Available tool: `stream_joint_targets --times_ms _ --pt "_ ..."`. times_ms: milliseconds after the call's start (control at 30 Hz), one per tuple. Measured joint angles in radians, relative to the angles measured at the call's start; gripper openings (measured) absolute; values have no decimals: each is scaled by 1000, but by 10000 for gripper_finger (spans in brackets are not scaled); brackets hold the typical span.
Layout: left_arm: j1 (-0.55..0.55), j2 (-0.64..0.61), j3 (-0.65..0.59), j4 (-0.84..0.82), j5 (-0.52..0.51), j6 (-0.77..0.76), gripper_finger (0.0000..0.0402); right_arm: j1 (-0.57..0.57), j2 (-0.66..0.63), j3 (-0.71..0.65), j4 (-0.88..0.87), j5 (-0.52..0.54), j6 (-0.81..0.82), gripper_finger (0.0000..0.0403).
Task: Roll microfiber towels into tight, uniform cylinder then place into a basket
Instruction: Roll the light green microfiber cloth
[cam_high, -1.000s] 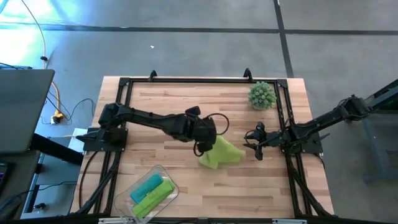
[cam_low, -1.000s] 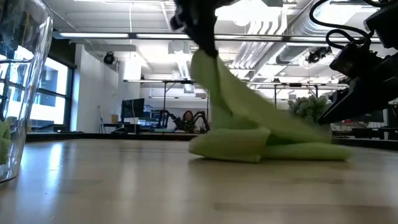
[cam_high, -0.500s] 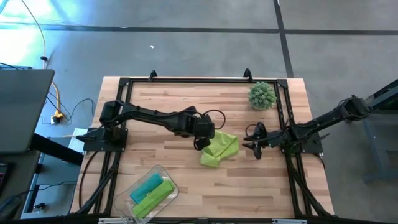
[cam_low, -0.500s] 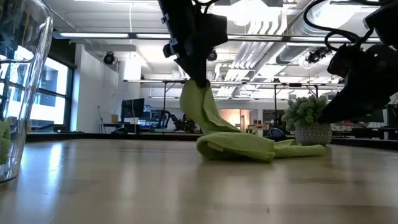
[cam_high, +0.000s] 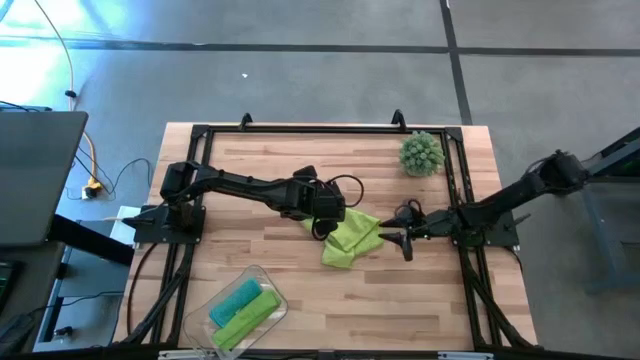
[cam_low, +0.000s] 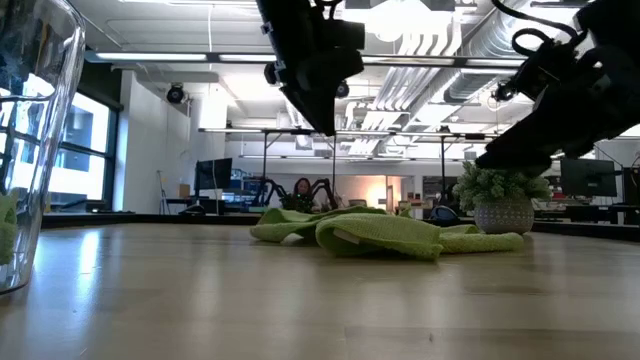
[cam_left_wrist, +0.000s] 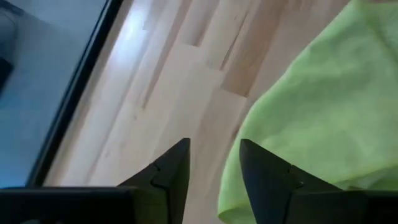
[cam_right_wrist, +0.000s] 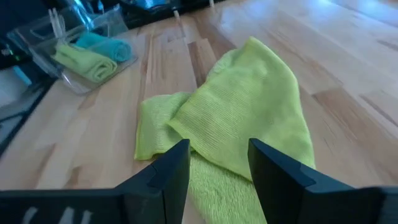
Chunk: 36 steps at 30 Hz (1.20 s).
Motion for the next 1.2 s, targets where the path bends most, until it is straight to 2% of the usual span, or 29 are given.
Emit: stream_joint_targets --times_ms 100,267,367,567,767,1033,1200 --pt "-3 0 15 -3 96 -46 130 1 115 51 30 -1 -56 154" --pt "-42 0 39 -14 398 -124 131 1 329 183 20 -8 -168 154" --pt "-89 0 40 -17 485 -129 131 1 445 264 -1 -9 -193 154" --pt "-209 0 40 -32 498 -177 131 34 619 382 -11 1 -314 147" --pt "-307 0 40 -31 476 -194 131 60 719 474 -11 90 -391 125" --pt "-377 0 40 -27 390 -261 131 56 776 518 -11 113 -385 92" --pt "-396 0 40 -25 358 -260 131 58 776 517 -11 115 -345 35"
